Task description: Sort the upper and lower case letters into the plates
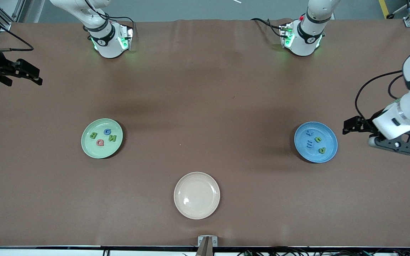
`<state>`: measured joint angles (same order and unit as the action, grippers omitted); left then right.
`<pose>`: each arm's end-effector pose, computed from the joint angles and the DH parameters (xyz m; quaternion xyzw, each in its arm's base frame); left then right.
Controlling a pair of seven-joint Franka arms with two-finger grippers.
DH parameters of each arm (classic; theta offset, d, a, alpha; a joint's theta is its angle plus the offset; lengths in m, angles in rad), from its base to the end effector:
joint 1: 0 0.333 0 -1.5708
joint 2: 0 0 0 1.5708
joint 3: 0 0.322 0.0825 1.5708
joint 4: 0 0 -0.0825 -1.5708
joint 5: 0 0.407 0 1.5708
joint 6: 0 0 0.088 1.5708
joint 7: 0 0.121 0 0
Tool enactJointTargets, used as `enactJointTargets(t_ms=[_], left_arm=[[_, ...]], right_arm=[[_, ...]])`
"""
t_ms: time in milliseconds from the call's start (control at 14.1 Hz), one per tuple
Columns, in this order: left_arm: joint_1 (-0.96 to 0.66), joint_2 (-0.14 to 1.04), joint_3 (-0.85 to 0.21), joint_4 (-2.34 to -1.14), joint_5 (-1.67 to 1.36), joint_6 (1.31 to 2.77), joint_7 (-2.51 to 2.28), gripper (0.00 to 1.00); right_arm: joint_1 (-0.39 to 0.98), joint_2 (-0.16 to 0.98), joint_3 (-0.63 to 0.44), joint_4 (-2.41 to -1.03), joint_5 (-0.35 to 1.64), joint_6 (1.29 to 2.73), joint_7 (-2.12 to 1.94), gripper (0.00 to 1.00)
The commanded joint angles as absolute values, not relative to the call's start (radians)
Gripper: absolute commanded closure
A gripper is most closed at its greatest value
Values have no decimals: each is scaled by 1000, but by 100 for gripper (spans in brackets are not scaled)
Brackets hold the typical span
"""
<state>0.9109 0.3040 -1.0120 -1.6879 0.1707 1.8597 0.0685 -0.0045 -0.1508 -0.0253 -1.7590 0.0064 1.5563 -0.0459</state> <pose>0.6395 0.0023 0.4751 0.9942 -0.0973 0.0063 0.0464 0.5244 -0.0157 0.6055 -0.9996 -0.0082 0.0258 0.0061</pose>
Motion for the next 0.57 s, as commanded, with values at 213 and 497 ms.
enactJointTargets(t_ms=[213,497], left_arm=[[911,157,-927,-1566,63,1655,86,0],[911,117,-914,-1559,71,1594,34,0]], right_arm=[[-8,-181,-23,-1786,-3,1560,-40,0],[-8,-181,-23,-1787,-3,1560,-40,0]])
